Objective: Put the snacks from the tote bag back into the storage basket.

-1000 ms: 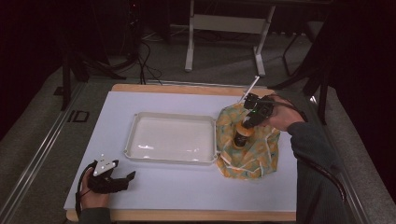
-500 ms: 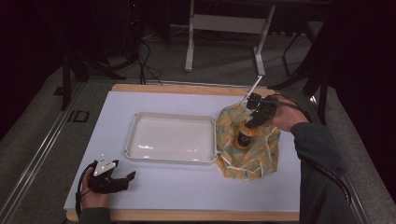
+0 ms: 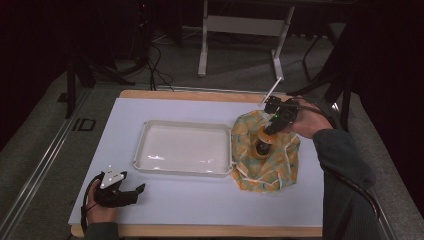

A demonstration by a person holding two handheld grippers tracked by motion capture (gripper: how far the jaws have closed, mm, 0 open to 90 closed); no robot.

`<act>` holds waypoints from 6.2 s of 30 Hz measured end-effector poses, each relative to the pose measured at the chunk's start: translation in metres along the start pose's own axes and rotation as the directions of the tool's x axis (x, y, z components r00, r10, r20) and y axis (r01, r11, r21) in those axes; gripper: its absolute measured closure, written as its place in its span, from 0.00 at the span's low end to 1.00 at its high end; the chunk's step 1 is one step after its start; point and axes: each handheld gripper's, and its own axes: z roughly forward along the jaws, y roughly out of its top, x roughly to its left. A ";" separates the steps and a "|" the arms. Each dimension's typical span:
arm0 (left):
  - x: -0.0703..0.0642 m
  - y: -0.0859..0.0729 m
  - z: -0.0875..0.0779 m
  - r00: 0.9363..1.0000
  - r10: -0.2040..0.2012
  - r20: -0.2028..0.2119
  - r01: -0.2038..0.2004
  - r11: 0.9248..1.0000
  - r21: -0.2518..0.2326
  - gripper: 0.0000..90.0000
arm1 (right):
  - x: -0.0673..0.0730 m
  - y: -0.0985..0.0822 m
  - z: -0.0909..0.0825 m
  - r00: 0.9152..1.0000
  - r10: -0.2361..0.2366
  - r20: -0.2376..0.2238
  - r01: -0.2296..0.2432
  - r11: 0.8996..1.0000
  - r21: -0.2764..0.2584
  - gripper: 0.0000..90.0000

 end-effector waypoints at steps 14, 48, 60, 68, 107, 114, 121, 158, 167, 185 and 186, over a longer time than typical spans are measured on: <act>0.000 0.000 0.000 1.000 -0.004 0.001 0.004 1.000 0.000 0.21 | 0.006 0.009 -0.011 1.000 0.001 0.025 0.000 1.000 -0.007 0.65; 0.000 0.000 0.000 1.000 -0.001 0.002 0.001 1.000 -0.003 0.21 | 0.008 0.032 -0.035 0.997 0.023 0.078 -0.022 1.000 -0.016 0.65; 0.000 0.000 -0.001 1.000 -0.005 0.001 0.005 1.000 -0.012 0.21 | 0.014 0.046 -0.040 0.995 0.005 0.102 -0.004 1.000 -0.010 0.65; 0.000 0.000 -0.001 1.000 -0.003 0.002 0.003 1.000 -0.012 0.21 | 0.018 0.054 -0.041 0.994 -0.006 0.114 0.008 1.000 -0.018 0.65; 0.000 0.000 -0.001 1.000 0.001 0.004 -0.001 1.000 -0.011 0.21 | 0.055 0.092 -0.040 0.991 -0.065 0.121 0.075 0.994 -0.080 0.65; 0.000 0.000 -0.001 1.000 0.002 0.003 -0.002 1.000 -0.010 0.21 | 0.058 0.094 -0.039 0.992 -0.046 0.117 0.056 0.995 -0.086 0.65; 0.000 0.000 -0.001 1.000 0.003 0.004 -0.003 1.000 -0.008 0.21 | 0.062 0.096 -0.038 0.992 -0.053 0.115 0.065 0.993 -0.096 0.65; 0.000 0.000 -0.001 1.000 0.001 0.004 -0.001 1.000 -0.005 0.21 | 0.093 0.095 -0.032 0.989 -0.079 0.126 0.093 0.990 -0.106 0.65; 0.000 0.000 -0.001 1.000 0.000 0.005 0.000 1.000 -0.007 0.21 | 0.103 0.093 -0.028 0.987 -0.105 0.121 0.118 0.987 -0.107 0.65; 0.000 0.000 -0.001 1.000 0.000 0.006 0.000 1.000 -0.006 0.21 | 0.114 0.091 -0.015 0.988 -0.121 0.091 0.130 0.986 -0.101 0.65; 0.000 0.000 -0.001 1.000 0.000 0.006 0.000 1.000 -0.005 0.21 | 0.114 0.091 -0.014 0.989 -0.119 0.088 0.128 0.987 -0.100 0.65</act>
